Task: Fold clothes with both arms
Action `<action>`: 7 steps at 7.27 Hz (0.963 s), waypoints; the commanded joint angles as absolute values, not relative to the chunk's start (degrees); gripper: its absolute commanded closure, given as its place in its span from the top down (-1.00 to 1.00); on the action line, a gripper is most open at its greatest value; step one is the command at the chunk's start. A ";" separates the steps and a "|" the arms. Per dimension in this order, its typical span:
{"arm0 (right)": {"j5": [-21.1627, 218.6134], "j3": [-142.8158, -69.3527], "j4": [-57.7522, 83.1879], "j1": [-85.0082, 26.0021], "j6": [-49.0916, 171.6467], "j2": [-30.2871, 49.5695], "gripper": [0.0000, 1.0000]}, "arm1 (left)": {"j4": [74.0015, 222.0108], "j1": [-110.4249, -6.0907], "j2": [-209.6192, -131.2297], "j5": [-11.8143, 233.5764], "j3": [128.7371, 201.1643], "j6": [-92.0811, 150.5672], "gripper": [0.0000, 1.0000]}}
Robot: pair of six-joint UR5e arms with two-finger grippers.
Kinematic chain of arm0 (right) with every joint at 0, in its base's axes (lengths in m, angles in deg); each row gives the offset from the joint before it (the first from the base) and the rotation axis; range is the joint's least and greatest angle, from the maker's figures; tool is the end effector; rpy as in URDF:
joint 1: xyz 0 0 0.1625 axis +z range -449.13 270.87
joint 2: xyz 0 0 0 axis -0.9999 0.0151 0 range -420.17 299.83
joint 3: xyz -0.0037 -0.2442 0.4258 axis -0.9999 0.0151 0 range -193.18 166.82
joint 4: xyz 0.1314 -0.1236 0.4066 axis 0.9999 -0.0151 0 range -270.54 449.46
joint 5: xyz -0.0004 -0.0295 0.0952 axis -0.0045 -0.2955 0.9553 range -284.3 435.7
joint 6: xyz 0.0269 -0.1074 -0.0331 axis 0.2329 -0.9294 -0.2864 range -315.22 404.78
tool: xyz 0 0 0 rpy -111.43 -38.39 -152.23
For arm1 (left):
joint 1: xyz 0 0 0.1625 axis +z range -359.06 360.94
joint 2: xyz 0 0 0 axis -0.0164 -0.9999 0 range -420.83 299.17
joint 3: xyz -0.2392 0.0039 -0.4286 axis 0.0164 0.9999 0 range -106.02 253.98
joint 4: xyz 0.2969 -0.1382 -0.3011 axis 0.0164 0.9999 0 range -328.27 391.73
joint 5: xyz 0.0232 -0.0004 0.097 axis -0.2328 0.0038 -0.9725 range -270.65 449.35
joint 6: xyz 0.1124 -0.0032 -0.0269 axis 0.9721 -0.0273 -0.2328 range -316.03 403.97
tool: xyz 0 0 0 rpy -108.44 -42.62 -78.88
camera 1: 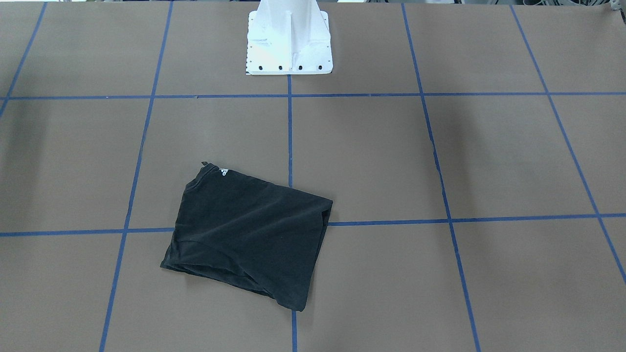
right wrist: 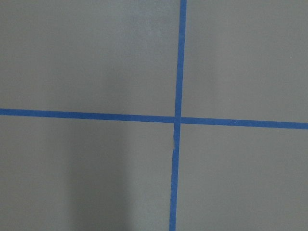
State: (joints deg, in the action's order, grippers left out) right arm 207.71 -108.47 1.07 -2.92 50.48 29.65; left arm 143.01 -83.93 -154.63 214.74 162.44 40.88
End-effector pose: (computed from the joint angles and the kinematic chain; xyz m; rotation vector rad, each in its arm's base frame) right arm 0.0206 -0.5361 0.6858 0.0570 -0.7394 -0.0133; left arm -0.0137 -0.5893 0.6821 0.3533 0.6360 0.1609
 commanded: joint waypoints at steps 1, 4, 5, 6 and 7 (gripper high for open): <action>209.02 -108.63 1.05 -2.91 50.49 31.15 1.00 | 133.03 -84.49 -154.08 215.12 163.97 50.52 1.00; 210.88 -108.63 0.96 -2.91 50.93 31.77 1.00 | 116.31 -84.93 -153.91 219.04 169.77 52.41 1.00; 211.05 -108.63 0.96 -2.91 50.93 32.12 1.00 | 116.54 -86.76 -151.99 224.90 169.09 52.59 1.00; 211.66 -108.54 0.00 -3.00 50.93 32.29 1.00 | 116.63 -87.30 -151.62 226.18 168.03 52.67 1.00; 212.63 -108.63 -1.66 -3.00 50.93 32.29 1.00 | 116.80 -87.65 -150.58 226.19 168.02 52.50 1.00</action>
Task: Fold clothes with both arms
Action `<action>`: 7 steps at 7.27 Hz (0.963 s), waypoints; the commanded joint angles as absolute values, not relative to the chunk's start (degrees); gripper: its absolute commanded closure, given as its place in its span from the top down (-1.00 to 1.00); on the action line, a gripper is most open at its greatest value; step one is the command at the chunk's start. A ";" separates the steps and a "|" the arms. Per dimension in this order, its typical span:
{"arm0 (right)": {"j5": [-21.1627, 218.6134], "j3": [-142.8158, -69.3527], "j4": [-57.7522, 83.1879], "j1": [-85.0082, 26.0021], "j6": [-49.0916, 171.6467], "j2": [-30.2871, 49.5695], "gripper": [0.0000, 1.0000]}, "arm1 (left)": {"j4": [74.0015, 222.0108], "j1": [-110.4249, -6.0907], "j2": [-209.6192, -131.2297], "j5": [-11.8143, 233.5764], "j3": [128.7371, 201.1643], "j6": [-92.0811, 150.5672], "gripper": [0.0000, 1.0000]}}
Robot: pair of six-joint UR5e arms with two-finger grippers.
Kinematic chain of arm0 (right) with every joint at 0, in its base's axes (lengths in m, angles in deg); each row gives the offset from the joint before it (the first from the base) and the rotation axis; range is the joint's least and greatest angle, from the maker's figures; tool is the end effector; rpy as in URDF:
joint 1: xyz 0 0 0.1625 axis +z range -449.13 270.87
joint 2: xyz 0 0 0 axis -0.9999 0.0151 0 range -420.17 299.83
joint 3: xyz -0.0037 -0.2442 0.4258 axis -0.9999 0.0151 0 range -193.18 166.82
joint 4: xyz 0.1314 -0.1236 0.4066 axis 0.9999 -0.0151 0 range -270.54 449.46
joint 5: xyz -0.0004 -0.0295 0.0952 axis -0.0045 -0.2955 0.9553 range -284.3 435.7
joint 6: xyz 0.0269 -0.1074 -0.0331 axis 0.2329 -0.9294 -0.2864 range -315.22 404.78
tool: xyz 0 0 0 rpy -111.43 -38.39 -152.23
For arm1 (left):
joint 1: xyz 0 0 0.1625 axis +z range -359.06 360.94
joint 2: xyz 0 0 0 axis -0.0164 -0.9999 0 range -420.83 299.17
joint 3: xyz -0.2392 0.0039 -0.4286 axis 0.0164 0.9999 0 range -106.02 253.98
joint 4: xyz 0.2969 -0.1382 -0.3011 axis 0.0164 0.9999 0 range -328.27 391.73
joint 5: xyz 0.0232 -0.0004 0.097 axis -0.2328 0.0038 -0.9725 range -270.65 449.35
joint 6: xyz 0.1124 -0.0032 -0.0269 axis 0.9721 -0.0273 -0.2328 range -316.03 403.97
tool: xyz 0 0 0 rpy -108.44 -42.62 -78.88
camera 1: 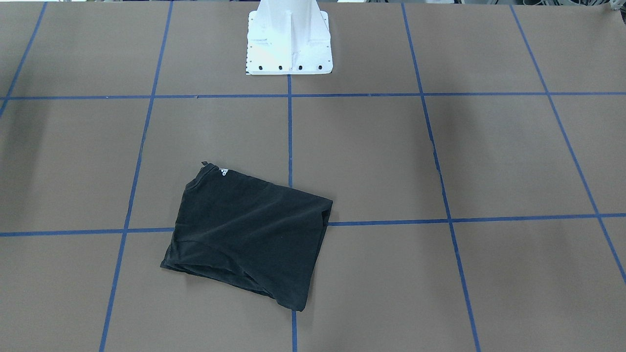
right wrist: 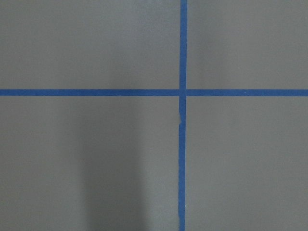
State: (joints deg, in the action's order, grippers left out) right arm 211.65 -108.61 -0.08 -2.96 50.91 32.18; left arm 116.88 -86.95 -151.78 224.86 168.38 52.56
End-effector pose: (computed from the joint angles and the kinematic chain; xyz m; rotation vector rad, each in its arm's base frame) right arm 0.0162 -0.5104 0.7042 -0.0114 -0.8037 0.0134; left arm -0.0313 -0.5327 0.6938 0.0534 0.7937 0.1803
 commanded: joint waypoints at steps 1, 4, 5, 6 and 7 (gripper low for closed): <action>212.90 -108.63 -2.81 -2.91 50.93 32.29 1.00 | 116.80 -87.74 -150.57 225.58 168.20 51.89 1.00; 212.90 -108.63 -5.02 -2.91 50.93 32.64 1.00 | 116.80 -87.83 -151.18 224.17 168.55 51.80 1.00; 212.64 -108.89 -4.93 -2.83 51.02 33.34 1.00 | 116.80 -87.92 -151.36 224.17 168.64 51.71 1.00; 211.59 -110.11 -4.84 -1.61 51.02 34.31 1.00 | 116.80 -88.18 -151.44 222.87 169.42 51.71 1.00; 208.97 -112.30 -4.84 -0.90 50.93 35.10 1.00 | 116.80 -88.18 -151.71 220.42 170.56 51.62 1.00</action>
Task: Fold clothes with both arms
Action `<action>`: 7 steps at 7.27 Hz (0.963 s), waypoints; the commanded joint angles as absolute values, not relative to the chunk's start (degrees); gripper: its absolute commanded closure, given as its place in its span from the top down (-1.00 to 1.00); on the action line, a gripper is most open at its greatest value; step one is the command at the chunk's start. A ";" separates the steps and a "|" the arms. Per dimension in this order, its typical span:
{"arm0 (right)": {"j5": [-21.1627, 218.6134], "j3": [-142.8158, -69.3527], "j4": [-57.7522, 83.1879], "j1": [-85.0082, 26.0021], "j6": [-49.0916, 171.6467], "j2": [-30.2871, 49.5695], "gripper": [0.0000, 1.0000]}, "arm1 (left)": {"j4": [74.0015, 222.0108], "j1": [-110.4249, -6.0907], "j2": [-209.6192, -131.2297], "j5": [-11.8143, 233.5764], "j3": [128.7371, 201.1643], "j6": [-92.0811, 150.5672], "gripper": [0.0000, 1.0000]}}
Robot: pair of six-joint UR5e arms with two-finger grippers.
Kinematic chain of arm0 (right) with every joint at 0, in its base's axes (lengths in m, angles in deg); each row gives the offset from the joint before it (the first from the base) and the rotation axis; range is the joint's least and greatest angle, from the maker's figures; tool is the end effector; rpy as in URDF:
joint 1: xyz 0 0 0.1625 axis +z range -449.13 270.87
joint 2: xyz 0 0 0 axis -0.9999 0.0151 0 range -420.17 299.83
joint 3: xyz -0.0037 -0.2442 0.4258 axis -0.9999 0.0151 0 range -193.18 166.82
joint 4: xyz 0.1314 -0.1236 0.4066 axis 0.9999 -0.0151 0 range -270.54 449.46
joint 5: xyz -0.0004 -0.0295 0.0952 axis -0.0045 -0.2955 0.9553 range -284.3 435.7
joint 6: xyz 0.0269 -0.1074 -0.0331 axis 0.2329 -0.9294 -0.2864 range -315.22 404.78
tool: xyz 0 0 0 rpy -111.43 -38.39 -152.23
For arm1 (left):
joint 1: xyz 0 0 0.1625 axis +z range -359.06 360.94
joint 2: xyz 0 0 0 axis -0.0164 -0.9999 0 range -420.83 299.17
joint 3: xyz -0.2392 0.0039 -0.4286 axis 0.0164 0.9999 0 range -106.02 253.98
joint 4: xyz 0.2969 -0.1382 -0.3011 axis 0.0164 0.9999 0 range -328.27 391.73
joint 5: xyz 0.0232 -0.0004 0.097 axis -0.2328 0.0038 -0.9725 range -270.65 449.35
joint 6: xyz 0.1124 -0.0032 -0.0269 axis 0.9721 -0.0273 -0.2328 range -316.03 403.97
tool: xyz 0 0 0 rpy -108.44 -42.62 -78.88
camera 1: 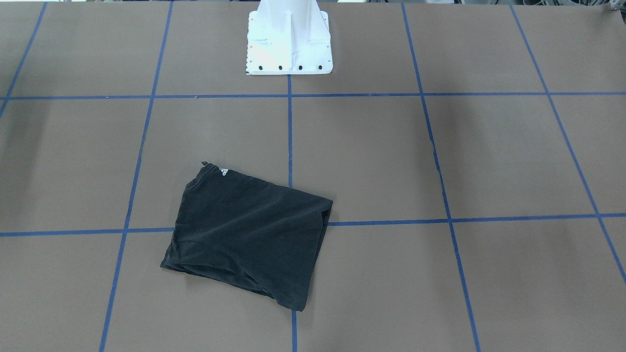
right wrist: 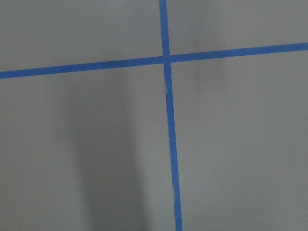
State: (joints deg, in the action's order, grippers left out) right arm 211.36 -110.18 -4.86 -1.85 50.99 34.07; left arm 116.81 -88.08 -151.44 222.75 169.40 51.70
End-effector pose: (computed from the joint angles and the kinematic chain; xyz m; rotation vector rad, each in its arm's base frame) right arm 0.0276 -0.4870 0.7150 -0.0877 -0.7925 0.0687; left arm -0.0448 -0.5295 0.6908 0.0632 0.7558 0.1520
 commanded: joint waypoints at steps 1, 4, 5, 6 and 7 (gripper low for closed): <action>206.42 -114.32 -5.02 -0.37 50.93 35.19 1.00 | 116.80 -88.27 -151.88 220.04 171.10 51.62 1.00; 207.27 -113.64 -4.93 -0.28 50.84 35.37 1.00 | 116.72 -88.27 -152.23 220.13 171.10 51.62 1.00; 207.28 -113.72 -4.93 -0.28 50.75 35.28 1.00 | 116.72 -88.27 -152.24 220.13 171.01 51.62 1.00; 207.28 -113.64 -4.84 -0.36 50.75 35.28 1.00 | 116.72 -88.27 -152.32 220.30 170.93 51.62 1.00; 207.28 -113.64 -4.76 -0.28 50.75 35.28 1.00 | 116.63 -88.27 -152.32 220.39 170.66 51.62 1.00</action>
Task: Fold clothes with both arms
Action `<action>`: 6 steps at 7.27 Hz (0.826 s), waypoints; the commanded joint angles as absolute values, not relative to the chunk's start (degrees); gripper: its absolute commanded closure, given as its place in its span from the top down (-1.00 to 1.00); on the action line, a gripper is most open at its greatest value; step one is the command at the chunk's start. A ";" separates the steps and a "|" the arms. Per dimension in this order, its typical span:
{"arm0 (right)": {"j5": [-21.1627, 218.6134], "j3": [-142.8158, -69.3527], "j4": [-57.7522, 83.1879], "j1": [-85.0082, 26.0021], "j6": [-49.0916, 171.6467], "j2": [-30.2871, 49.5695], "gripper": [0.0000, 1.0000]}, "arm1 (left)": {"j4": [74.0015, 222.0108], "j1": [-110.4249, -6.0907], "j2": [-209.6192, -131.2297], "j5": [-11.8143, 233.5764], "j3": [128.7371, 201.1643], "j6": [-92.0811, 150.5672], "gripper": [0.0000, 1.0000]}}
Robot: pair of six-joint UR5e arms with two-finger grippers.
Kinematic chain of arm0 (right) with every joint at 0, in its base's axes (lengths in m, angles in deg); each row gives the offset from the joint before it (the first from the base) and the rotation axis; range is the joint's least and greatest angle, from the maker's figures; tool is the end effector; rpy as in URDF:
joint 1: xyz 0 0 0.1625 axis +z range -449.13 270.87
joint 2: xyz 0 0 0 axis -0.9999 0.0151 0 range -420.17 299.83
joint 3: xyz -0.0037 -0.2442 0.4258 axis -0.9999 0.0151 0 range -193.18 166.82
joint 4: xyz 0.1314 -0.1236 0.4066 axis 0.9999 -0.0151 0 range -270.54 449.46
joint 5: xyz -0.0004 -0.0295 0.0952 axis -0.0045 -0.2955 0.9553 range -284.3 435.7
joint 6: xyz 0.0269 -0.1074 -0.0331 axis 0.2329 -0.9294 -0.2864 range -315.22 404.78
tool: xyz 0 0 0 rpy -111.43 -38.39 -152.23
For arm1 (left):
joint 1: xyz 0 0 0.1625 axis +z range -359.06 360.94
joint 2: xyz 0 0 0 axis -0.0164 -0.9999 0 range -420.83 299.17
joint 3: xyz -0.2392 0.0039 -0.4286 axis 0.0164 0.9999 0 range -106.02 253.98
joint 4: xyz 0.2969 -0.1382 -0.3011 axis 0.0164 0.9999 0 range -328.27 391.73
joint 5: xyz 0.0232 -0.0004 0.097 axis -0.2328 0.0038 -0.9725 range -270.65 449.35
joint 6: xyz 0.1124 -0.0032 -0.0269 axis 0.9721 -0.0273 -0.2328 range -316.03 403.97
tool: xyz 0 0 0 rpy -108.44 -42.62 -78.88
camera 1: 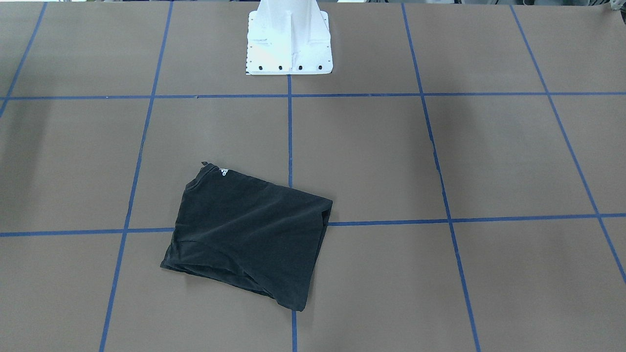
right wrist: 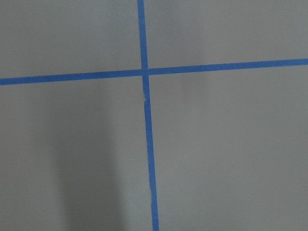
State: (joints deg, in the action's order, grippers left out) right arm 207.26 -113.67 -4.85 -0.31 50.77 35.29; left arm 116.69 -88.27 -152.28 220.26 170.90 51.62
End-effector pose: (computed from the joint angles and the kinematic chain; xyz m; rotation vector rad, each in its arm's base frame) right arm 0.0468 -0.4779 0.6991 -0.0333 -0.7248 0.0758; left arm -0.0502 -0.5377 0.6728 0.0985 0.7100 0.1617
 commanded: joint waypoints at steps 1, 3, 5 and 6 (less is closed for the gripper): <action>207.28 -113.64 -4.84 -0.28 50.75 35.28 1.00 | 116.54 -88.27 -152.32 220.48 170.57 50.84 1.00; 207.28 -113.72 -4.84 -0.28 50.75 35.28 1.00 | 116.98 -88.27 -152.33 220.74 171.19 42.57 1.00; 207.28 -113.72 -4.84 -0.28 50.75 35.28 1.00 | 116.98 -88.27 -152.32 220.74 170.93 42.57 1.00; 207.19 -113.72 -4.93 -0.28 50.75 35.20 1.00 | 116.98 -88.27 -152.41 220.74 170.75 42.57 1.00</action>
